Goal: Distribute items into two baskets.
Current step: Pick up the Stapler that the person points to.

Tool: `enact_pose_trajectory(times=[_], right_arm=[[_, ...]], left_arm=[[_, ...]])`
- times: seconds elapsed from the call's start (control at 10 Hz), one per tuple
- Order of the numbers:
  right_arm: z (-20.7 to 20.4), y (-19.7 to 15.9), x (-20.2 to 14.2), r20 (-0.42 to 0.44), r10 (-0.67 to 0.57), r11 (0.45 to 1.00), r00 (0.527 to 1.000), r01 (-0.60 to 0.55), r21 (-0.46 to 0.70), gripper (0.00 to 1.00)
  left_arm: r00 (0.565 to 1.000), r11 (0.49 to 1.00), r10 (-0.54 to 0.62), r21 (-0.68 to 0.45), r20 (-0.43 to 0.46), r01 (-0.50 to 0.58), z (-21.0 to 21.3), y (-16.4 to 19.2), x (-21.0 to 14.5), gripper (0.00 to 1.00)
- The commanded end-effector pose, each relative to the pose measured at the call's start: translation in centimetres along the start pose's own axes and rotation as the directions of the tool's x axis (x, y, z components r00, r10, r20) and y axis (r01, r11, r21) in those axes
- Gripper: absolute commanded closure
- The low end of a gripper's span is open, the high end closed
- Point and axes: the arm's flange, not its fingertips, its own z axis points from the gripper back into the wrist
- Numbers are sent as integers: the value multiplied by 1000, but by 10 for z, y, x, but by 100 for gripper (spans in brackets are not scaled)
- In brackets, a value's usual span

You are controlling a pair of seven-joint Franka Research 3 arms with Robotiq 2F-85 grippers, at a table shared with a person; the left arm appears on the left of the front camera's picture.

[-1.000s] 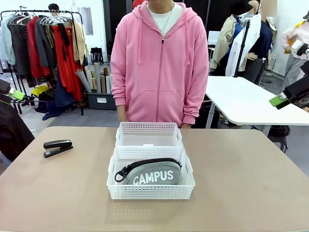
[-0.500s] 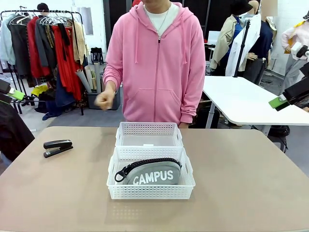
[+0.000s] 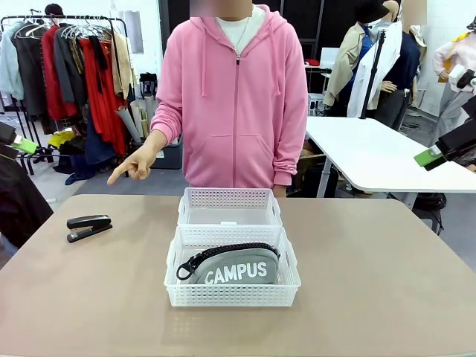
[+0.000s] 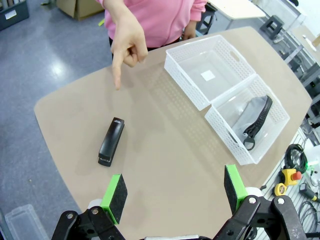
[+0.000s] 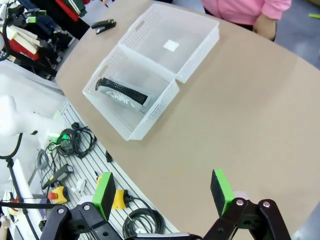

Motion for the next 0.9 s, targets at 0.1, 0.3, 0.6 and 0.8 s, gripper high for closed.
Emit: enact_pose_trajectory(times=[0.1, 0.3, 0.6, 0.8], right_arm=[[3, -23, 3, 105, -90, 989, 990, 77, 122, 0], [5, -31, -7, 137, -125, 980, 983, 101, 174, 0], [-7, -42, -14, 115, -155, 976, 981, 134, 169, 0], [-5, -44, -15, 89, -146, 981, 985, 132, 145, 0]], left_arm=[[1000, 1000, -10, -14, 15, 10, 1, 1, 0, 0], [1000, 1000, -10, -14, 15, 10, 1, 1, 0, 0], [1000, 1000, -10, -14, 15, 10, 1, 1, 0, 0], [1000, 1000, -10, -14, 15, 10, 1, 1, 0, 0]])
